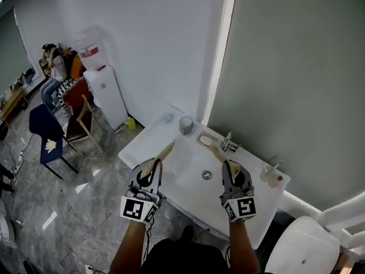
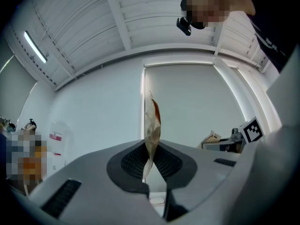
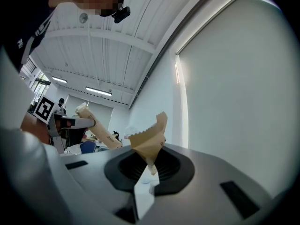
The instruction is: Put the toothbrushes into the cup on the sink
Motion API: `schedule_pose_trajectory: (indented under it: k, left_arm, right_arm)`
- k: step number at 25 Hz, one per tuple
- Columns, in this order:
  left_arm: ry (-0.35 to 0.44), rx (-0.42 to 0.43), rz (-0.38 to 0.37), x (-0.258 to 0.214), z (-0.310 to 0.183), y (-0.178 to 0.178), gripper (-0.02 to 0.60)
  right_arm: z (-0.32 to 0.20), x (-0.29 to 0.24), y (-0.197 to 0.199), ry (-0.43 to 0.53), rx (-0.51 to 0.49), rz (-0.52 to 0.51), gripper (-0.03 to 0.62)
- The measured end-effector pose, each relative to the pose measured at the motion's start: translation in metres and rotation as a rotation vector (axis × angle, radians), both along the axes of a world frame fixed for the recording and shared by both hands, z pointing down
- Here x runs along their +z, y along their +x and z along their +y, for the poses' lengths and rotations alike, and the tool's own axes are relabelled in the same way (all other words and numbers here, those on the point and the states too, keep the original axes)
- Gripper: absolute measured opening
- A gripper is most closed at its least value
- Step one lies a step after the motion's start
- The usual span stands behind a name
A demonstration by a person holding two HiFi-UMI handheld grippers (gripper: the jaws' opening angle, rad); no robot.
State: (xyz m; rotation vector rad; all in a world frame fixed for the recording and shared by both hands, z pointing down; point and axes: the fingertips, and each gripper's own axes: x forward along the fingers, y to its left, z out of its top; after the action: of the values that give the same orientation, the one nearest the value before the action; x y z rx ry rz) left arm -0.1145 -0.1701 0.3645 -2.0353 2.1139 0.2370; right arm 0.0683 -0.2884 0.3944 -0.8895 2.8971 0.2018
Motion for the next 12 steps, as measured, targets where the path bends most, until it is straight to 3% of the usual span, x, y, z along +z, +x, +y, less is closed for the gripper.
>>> schedule_pose_trajectory:
  k: [12]
  left_arm:
    - [-0.012,0.09,-0.027,-0.001,-0.066,-0.002,0.049]
  right_arm:
    - [-0.038,-0.003,-0.002,-0.018,0.061,-0.011,0.049]
